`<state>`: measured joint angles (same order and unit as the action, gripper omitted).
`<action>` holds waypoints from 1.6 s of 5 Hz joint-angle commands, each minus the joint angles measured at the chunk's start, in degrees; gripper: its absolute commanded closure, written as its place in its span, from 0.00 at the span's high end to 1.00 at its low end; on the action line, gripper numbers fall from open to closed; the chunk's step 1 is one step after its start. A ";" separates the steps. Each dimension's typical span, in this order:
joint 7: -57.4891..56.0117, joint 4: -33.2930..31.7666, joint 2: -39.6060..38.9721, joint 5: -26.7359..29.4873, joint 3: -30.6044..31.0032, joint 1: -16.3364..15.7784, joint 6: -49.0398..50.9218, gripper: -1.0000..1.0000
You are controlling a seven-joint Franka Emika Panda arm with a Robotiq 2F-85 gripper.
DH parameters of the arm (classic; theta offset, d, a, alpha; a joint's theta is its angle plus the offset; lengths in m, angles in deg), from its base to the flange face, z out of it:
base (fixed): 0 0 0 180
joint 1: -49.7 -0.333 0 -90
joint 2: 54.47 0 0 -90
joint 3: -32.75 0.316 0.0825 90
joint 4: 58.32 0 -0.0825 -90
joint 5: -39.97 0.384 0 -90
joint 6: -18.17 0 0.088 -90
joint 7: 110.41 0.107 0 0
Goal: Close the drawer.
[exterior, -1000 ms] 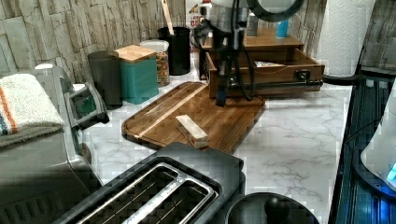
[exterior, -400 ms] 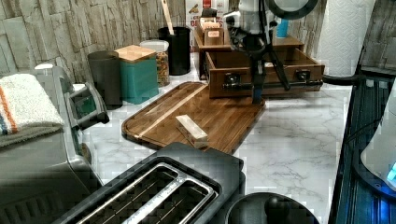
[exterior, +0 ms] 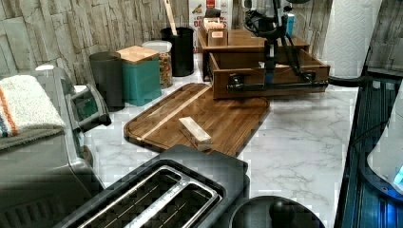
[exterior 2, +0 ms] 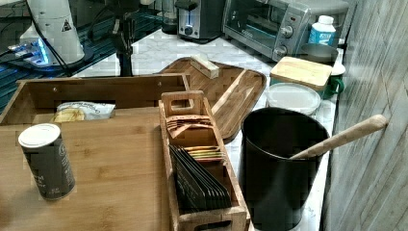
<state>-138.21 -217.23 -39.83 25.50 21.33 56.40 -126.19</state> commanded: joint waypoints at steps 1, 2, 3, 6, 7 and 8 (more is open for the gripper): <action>-7.23 -0.64 -4.70 6.32 -1.22 -1.52 1.12 0.00; -2.29 -2.11 -0.83 0.46 0.05 0.16 2.65 0.00; -4.42 -2.54 2.27 -2.35 -0.27 2.04 3.36 0.00; -18.52 1.11 -5.09 -1.68 -8.02 1.38 -6.76 0.00; -18.01 4.36 -5.65 -2.38 -8.54 1.74 -2.57 0.00; -22.16 9.21 -7.55 -3.21 -9.80 2.28 -0.96 0.00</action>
<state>-153.71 -214.54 -44.29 24.10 14.56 55.85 -130.08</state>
